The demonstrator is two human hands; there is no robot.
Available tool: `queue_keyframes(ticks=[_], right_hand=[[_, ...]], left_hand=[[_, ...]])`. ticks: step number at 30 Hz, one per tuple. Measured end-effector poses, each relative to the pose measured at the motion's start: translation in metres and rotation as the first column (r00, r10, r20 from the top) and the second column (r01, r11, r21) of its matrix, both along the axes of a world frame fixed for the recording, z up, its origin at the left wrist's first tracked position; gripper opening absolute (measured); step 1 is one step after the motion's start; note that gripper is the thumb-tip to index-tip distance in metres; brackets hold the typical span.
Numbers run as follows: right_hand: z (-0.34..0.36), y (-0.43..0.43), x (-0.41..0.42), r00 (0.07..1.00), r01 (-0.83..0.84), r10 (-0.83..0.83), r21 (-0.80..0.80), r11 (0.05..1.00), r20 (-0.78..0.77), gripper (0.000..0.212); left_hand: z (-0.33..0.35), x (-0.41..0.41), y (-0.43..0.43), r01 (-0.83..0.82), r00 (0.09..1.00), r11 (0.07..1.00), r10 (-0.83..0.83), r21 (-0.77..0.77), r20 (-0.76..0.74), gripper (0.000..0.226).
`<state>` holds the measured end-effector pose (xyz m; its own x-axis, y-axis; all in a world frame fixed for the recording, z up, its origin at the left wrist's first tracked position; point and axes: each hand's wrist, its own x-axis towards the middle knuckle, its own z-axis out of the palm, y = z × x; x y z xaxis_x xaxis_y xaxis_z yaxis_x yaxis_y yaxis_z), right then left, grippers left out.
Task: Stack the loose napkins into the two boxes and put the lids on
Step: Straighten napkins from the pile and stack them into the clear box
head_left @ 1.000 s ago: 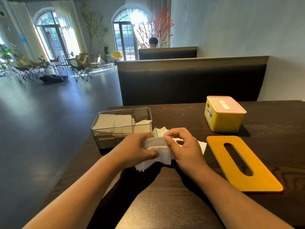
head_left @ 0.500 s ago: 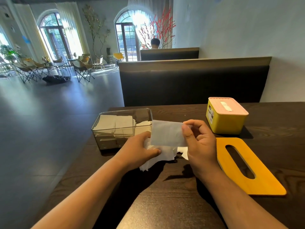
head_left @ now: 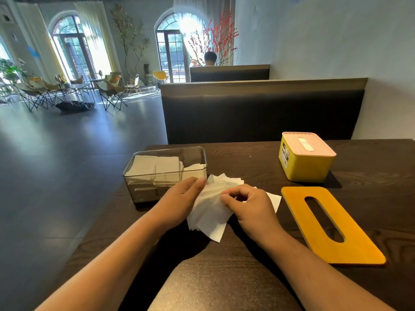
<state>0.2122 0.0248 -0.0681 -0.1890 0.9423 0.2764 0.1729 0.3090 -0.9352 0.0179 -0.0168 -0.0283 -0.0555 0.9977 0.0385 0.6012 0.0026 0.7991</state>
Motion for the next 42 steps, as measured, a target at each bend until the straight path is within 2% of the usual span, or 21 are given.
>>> queue_keyframes(ticks=[2, 6, 9, 12, 14, 16, 19, 23, 25, 30, 33, 37, 42], right_hand=[[-0.002, 0.002, -0.001, 1.000, 0.001, -0.001, -0.007, 1.000, 0.014, 0.009], [0.000, 0.004, 0.002, 0.999, 0.023, -0.022, -0.011, 1.000, 0.036, 0.007], [0.002, 0.002, 0.002, 0.998, 0.036, -0.036, 0.006, 0.999, 0.043, 0.012], [0.004, 0.001, 0.002, 0.987, 0.086, -0.086, 0.005, 0.996, 0.137, 0.051], [0.006, 0.002, 0.005, 0.995, 0.001, 0.010, -0.100, 0.995, 0.104, 0.076], [0.008, 0.001, 0.006, 0.987, -0.154, 0.159, -0.203, 0.967, 0.012, 0.086], [0.009, -0.003, 0.004, 0.964, -0.265, 0.261, -0.241, 0.934, -0.049, 0.080], [0.007, -0.004, 0.001, 0.952, -0.285, 0.302, -0.212, 0.935, 0.052, 0.076], [0.006, -0.004, 0.001, 0.959, -0.268, 0.281, -0.187, 0.945, 0.045, 0.073], [0.004, -0.003, 0.001, 0.974, -0.223, 0.215, -0.129, 0.966, -0.073, 0.069], [0.001, 0.000, 0.001, 0.981, -0.195, 0.193, -0.152, 0.969, -0.025, 0.065], [0.001, 0.001, -0.003, 0.974, -0.194, 0.213, -0.198, 0.961, 0.079, 0.059], [-0.001, -0.001, -0.012, 0.963, -0.240, 0.257, -0.169, 0.956, 0.086, 0.058]], left_hand=[[0.001, -0.003, -0.003, 0.037, 0.999, 0.999, -0.037, -0.011, 0.028, 0.071], [-0.004, -0.003, -0.009, 0.115, 0.984, 0.993, -0.117, -0.021, -0.131, 0.081], [-0.012, 0.000, -0.012, 0.091, 0.979, 0.992, -0.073, 0.086, -0.191, 0.071], [-0.015, -0.004, -0.012, 0.075, 0.984, 0.987, -0.050, 0.144, -0.169, 0.061], [-0.015, -0.006, -0.013, 0.086, 0.989, 0.986, -0.068, 0.144, -0.129, 0.060], [-0.013, -0.008, -0.016, 0.119, 0.990, 0.986, -0.110, 0.119, -0.084, 0.061], [-0.015, -0.013, -0.018, 0.146, 0.988, 0.985, -0.140, 0.096, -0.062, 0.067], [-0.023, -0.015, -0.021, 0.067, 0.998, 0.993, -0.066, 0.093, -0.015, 0.079], [-0.026, -0.014, -0.024, 0.039, 0.999, 0.995, -0.041, 0.096, 0.012, 0.081], [-0.027, -0.013, -0.023, -0.035, 0.996, 0.984, 0.021, 0.173, 0.081, 0.068], [-0.033, -0.011, -0.021, -0.085, 0.989, 0.984, 0.064, 0.156, 0.134, 0.069], [-0.038, -0.006, -0.021, -0.048, 0.983, 0.992, 0.026, 0.113, 0.184, 0.076], [-0.039, 0.000, -0.021, -0.016, 0.955, 0.986, -0.034, 0.165, 0.295, 0.066]])
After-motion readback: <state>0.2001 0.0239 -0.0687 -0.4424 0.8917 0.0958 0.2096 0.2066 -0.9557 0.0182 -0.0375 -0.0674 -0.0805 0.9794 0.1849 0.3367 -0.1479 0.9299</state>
